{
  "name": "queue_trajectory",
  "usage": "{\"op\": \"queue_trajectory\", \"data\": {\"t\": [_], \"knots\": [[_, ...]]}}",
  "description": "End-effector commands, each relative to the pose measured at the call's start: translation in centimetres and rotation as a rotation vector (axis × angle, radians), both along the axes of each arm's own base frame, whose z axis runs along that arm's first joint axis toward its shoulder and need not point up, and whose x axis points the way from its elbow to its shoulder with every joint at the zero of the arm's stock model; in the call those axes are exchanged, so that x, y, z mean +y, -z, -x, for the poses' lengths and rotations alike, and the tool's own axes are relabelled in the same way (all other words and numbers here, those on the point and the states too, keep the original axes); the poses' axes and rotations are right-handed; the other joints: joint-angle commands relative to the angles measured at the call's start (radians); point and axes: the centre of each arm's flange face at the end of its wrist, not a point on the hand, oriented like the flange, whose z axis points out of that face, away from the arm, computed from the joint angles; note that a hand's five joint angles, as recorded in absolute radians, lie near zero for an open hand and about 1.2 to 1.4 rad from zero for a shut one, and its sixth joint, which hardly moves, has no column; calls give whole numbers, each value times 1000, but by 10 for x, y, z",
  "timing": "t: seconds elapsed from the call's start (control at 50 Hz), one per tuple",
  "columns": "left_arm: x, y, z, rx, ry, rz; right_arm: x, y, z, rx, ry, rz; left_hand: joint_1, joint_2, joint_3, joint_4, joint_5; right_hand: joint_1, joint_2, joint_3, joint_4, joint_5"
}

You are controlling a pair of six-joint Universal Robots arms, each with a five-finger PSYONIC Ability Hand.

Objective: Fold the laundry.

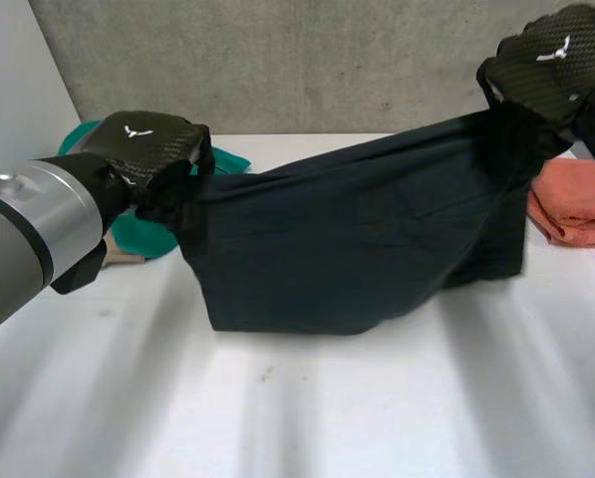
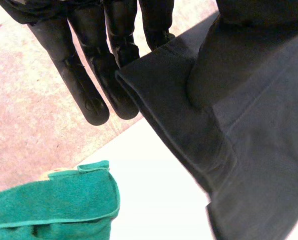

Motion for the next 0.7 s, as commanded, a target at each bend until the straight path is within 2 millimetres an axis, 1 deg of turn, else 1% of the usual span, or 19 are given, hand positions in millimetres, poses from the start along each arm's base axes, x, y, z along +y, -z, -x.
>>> {"op": "queue_trajectory", "data": {"t": [0.02,0.04,0.1,0.14,0.16,0.2,0.24,0.28,0.3,0.32,0.34,0.4,0.42,0.46,0.5,0.54,0.62,0.68,0.7], "knots": [[-25,33,15,-114,32,-9,-17,30,-1,38,5,-132,229,202,209,197,247,264,232,238,208,245],[-30,40,19,-120,36,-18,-26,48,-5,59,8,-191,229,202,209,197,247,264,232,238,208,245],[-53,62,31,-122,36,-25,-39,69,-8,82,18,-246,229,202,209,197,247,264,232,238,208,245],[-65,68,38,-111,35,-4,-47,80,-11,93,16,-264,229,202,209,197,247,264,232,238,208,245],[-80,70,46,-93,31,38,-51,84,-12,92,19,-270,229,202,209,197,247,264,232,238,208,245],[-95,67,53,-60,23,104,-66,90,-15,74,32,-256,229,202,209,197,247,264,232,238,208,245],[-116,51,63,10,9,241,-77,87,-18,47,46,-212,229,202,209,197,247,264,232,238,208,245],[-128,32,69,70,-3,357,-99,70,-21,-34,85,-86,229,202,209,197,247,264,232,238,208,245],[-134,19,69,103,-16,424,-107,59,-22,-78,101,-21,229,202,209,197,247,264,232,238,208,245],[-142,-4,70,168,-39,546,-112,51,-23,-111,114,27,229,202,209,197,247,264,232,238,208,245],[-144,-15,71,200,-47,602,-122,27,-23,-199,131,159,229,202,209,197,247,264,232,238,208,245],[-148,-54,70,316,-76,803,-131,-8,-24,-332,122,361,229,202,209,197,247,264,232,238,208,245],[-147,-63,69,345,-82,848,-131,-30,-23,-398,111,485,229,202,209,197,247,264,232,238,208,245],[-139,-86,66,400,-92,931,-126,-50,-22,-454,92,584,229,202,209,197,247,264,232,238,208,245],[-133,-96,63,416,-103,947,-118,-64,-23,-477,62,638,229,202,209,197,247,264,232,238,208,245],[-128,-97,59,410,-119,921,-116,-65,-25,-473,42,635,229,202,209,197,247,264,232,238,208,245],[-119,-75,54,358,-122,814,-111,-50,-31,-418,-24,548,229,202,209,197,247,264,232,238,208,245],[-111,-62,48,329,-119,755,-109,-22,-34,-361,-44,407,229,202,209,197,247,264,232,238,208,245],[-106,-49,45,300,-115,707,-108,-13,-34,-346,-46,364,229,202,209,197,247,264,232,238,208,245]]}}
